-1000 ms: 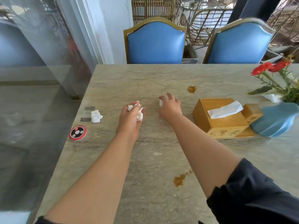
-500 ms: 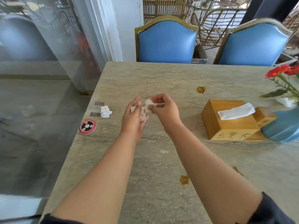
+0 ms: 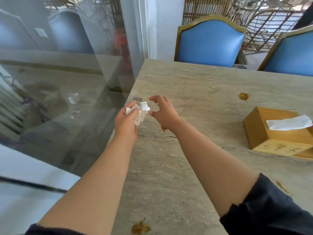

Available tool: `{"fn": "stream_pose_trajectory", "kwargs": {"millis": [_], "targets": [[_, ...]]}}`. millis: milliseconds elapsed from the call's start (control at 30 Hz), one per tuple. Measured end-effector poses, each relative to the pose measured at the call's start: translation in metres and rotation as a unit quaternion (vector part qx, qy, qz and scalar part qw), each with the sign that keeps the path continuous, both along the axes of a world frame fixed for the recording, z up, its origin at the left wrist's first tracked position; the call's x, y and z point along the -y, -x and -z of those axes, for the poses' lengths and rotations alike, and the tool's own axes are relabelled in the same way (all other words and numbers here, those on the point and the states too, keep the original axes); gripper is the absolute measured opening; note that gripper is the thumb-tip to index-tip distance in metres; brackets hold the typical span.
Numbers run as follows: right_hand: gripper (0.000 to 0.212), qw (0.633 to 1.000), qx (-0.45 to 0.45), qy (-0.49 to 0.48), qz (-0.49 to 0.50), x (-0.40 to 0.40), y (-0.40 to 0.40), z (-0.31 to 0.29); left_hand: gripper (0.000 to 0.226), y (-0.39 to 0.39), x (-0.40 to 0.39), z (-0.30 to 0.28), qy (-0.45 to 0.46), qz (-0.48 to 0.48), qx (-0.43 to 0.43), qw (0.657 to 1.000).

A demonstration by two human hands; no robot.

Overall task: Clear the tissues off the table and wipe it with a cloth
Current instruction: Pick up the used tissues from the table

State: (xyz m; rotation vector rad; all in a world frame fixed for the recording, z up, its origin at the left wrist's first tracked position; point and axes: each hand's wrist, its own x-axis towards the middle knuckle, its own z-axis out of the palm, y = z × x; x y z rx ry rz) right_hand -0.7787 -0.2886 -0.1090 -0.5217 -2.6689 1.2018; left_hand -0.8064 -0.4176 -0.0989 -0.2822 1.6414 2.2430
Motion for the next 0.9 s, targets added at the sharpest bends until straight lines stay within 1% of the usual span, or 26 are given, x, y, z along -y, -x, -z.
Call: {"fn": "stream_pose_trajectory", "kwargs": {"millis": [67,167,200,300,367,433,500,533,567,633,700,767,900], "targets": [[0.053,0.995,0.051,-0.076,-0.045,0.0,0.013,0.008,0.031,0.006,0.006,0.002,0.009,-0.001,-0.009,1.0],[0.061,0.979,0.084,-0.151,-0.111,0.002,0.031,0.012,0.027,0.012,0.008,0.007,0.011,0.0,-0.009,1.0],[0.059,0.971,0.089,-0.179,-0.13,0.001,0.036,0.013,0.026,0.012,0.008,0.008,0.013,0.001,-0.007,1.0],[0.045,0.943,0.101,-0.27,-0.166,-0.001,0.047,0.018,0.026,0.013,0.008,0.013,0.009,0.009,-0.004,1.0],[0.038,0.946,0.09,-0.277,-0.141,0.0,0.05,0.024,0.028,0.01,0.008,0.012,0.0,0.017,-0.004,1.0],[0.033,0.964,0.085,-0.232,-0.101,0.001,0.046,0.027,0.031,0.007,0.007,0.009,-0.006,0.025,0.0,1.0],[0.027,0.989,0.066,-0.125,-0.033,0.001,0.032,0.021,0.032,0.002,0.006,0.005,-0.009,0.032,0.004,0.999],[0.023,0.997,0.044,-0.068,0.008,0.0,0.021,0.015,0.032,-0.001,0.007,0.003,-0.008,0.038,0.006,0.999],[0.021,0.999,0.016,-0.018,0.048,0.0,0.009,0.008,0.032,-0.004,0.007,0.0,-0.006,0.044,0.009,0.999],[0.017,0.991,-0.036,0.062,0.114,0.004,-0.019,-0.009,0.031,-0.013,0.005,-0.007,-0.004,0.059,0.01,0.998],[0.022,0.975,-0.072,0.137,0.161,0.012,-0.048,-0.029,0.03,-0.026,0.001,-0.015,-0.005,0.071,0.019,0.997],[0.022,0.966,-0.099,0.153,0.184,0.02,-0.08,-0.047,0.029,-0.044,-0.003,-0.025,-0.02,0.088,0.025,0.996],[0.011,0.97,-0.118,0.08,0.195,0.036,-0.146,-0.071,0.02,-0.091,-0.008,-0.043,-0.051,0.154,0.011,0.987]]}}
